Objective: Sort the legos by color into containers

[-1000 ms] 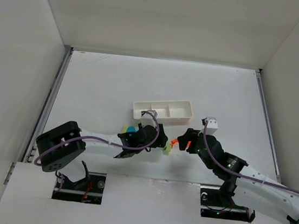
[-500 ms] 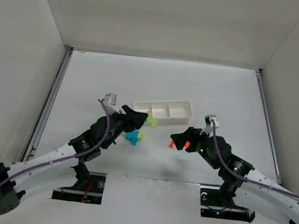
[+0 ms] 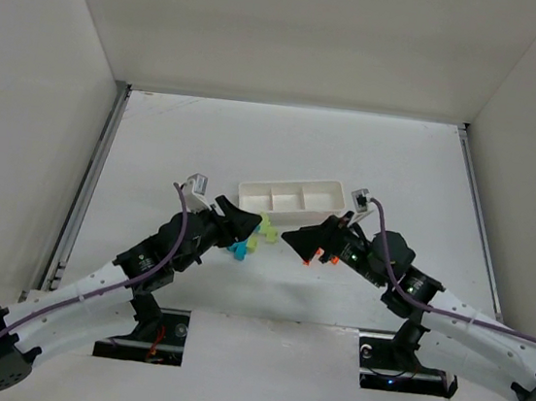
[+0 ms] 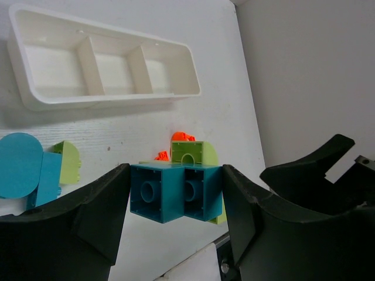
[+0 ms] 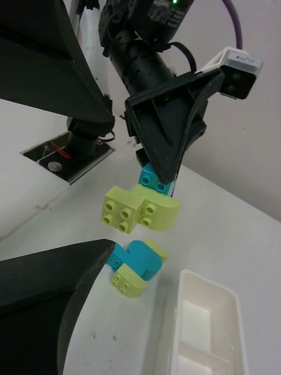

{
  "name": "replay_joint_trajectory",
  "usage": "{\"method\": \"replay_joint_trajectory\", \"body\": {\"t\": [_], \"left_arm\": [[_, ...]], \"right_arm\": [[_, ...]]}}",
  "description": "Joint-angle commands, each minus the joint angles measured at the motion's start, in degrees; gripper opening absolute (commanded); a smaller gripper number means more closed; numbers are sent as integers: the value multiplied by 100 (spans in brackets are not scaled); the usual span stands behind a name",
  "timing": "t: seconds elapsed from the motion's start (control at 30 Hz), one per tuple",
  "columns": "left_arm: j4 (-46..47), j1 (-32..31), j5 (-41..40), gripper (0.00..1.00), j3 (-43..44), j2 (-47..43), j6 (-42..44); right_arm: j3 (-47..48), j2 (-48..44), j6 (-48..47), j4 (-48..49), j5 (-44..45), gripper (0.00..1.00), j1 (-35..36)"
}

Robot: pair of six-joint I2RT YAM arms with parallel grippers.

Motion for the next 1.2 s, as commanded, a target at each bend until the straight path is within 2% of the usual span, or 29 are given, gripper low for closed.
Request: {"method": "replay_joint_trajectory", "body": {"t": [0.0,0.43,0.8,0.97,1.17], "left_arm": [[179,-51,140,47,66,-145,-200],[346,-157,299,47,31,-277,-350],[355,-166,264,47,-48,-312,-367],[311,-113,246,45,-66,-382,-332],[285,-8,255,41,-171,-462,-306]], "right_arm": [[110,142,90,700,-381,87,-19],[-119,933,389,1394,-644,77,-1],[-216,1364,609,1773,-724,58,16],[-286,1320,644,1817,-689,42,16],[-453,943,662,1738,-627,36,-151]]}}
